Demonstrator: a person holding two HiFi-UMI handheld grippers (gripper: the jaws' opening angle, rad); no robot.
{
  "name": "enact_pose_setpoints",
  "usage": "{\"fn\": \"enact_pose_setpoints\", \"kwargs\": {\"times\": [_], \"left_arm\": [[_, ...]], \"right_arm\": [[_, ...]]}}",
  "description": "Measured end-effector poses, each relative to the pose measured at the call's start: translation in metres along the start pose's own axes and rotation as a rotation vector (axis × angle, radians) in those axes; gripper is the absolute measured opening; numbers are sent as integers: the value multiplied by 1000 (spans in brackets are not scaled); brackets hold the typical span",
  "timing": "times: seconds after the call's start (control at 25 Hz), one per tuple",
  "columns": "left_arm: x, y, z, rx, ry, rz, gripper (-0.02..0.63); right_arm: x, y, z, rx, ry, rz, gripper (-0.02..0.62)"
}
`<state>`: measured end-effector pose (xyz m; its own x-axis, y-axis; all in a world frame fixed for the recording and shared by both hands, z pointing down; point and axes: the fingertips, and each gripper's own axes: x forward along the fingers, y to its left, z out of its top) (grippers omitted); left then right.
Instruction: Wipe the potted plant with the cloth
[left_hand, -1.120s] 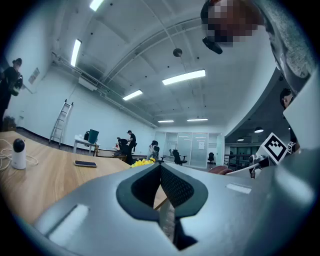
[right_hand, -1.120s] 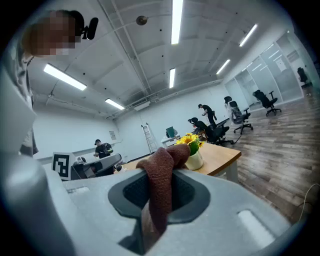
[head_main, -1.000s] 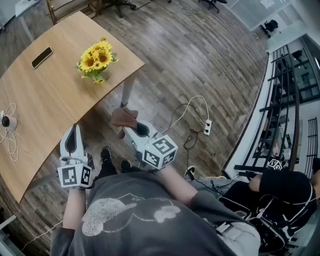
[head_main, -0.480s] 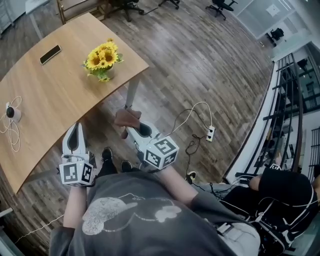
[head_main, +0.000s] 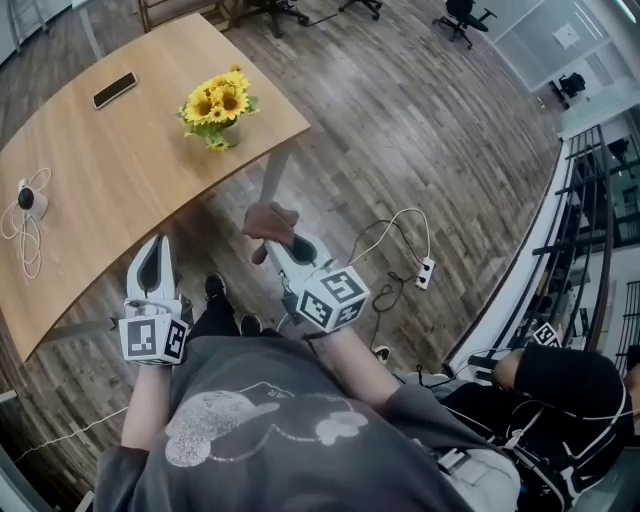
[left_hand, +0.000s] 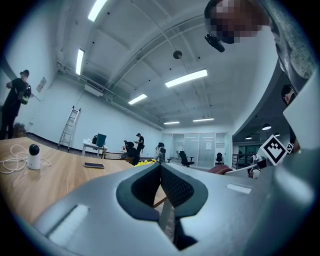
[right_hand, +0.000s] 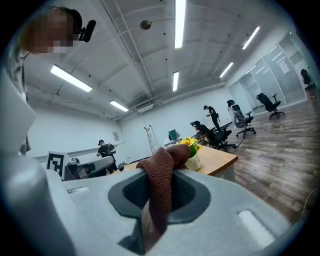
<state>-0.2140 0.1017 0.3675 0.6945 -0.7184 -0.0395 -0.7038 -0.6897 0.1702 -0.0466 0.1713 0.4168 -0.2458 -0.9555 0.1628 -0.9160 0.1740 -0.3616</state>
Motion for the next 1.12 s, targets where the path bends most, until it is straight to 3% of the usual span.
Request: {"fn": "enact_pose_setpoints", "kwargs": {"times": [0.32, 0.8, 1.12], "left_arm": [[33, 9, -17, -18, 21, -33, 40], [144, 27, -45, -18, 80, -148, 54], [186, 48, -87, 61, 188, -199, 110]], "right_arm": [[14, -20, 3, 14, 4, -44, 58], [70, -89, 33, 40, -7, -174, 58], [110, -125, 50, 66, -1, -227, 58]]}}
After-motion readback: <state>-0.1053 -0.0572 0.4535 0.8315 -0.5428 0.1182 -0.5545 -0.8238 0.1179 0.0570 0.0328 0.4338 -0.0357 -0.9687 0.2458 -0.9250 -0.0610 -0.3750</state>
